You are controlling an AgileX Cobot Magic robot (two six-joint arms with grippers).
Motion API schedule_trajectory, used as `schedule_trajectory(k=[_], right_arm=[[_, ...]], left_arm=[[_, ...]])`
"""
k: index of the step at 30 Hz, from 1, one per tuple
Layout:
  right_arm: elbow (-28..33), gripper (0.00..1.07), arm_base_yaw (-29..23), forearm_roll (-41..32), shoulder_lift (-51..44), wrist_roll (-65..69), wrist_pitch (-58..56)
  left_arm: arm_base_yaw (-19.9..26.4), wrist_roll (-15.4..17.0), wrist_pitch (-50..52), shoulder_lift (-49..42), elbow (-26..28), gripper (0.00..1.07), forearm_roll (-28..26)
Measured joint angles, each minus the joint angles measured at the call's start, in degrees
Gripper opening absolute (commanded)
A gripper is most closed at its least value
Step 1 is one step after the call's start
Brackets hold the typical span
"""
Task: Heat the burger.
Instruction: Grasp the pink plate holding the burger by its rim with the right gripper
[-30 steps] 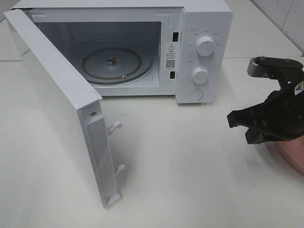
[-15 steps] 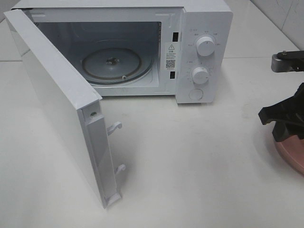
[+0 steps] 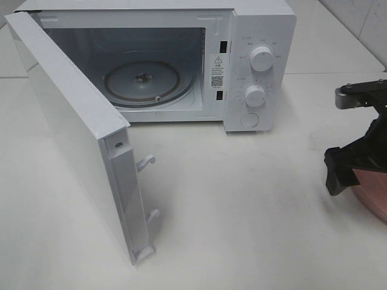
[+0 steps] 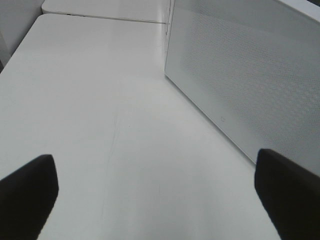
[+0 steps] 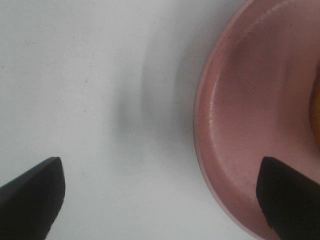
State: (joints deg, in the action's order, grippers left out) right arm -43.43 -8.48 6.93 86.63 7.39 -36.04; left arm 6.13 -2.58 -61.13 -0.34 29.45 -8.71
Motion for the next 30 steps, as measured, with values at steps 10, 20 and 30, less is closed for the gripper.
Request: schedule_trajectory(k=[10, 20, 30], right_arm=[[0.00, 0.98, 2.01, 0.97, 6.02, 0.00, 3.72], [-0.06, 0.96, 3.95, 1.72, 11.00, 0.00, 7.79], [-0.06, 0.79, 3.95, 1.95, 12.55, 0.00, 10.03]], left_arm=[[0.00, 0.00, 0.00, 0.00, 0.00, 1.00, 0.00], [0.00, 0.00, 0.00, 0.00, 0.00, 1.00, 0.00], [0.00, 0.00, 0.00, 0.00, 0.00, 1.00, 0.00]])
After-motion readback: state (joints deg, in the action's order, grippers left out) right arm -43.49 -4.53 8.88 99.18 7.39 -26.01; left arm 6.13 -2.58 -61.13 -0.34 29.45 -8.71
